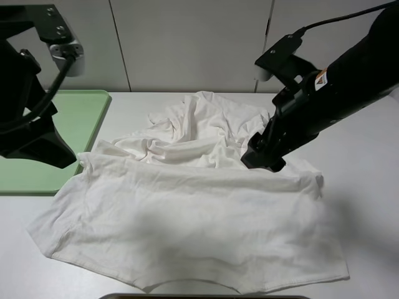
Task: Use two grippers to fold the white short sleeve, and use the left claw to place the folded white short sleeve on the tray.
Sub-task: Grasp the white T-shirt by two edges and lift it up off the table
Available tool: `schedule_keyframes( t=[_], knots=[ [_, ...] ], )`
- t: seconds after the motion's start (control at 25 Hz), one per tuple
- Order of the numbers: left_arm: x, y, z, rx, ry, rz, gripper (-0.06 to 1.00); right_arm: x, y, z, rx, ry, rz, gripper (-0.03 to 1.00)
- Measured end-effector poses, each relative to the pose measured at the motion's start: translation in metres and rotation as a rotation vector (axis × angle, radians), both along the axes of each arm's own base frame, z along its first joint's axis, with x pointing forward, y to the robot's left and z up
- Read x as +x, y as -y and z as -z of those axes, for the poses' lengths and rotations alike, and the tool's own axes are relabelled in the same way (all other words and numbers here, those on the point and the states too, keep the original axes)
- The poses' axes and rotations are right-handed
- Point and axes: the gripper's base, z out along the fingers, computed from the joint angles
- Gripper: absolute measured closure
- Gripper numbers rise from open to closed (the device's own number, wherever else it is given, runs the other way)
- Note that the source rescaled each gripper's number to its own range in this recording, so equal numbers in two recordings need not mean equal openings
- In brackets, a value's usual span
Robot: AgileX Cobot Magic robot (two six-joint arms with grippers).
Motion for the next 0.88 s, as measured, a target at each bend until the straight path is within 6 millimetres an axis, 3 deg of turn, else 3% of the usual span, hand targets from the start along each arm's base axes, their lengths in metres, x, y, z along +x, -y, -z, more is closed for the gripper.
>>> schedule_keyframes(
  t=[0.32, 0.64, 0.88],
  knots=[
    [0.019, 0.007, 0.019, 0.075, 0.013, 0.136, -0.04, 0.003, -0.003, 0.018, -0.184, 0.029, -0.229, -0.03],
    [0.051, 0.013, 0.071, 0.238, -0.085, 0.236, -0.04, 0.007, -0.004, 0.036, -0.259, -0.011, -0.322, -0.03],
    [0.069, 0.02, 0.098, 0.262, -0.065, 0.289, -0.04, 0.011, -0.006, 0.057, -0.297, -0.07, -0.336, -0.03]
  ],
)
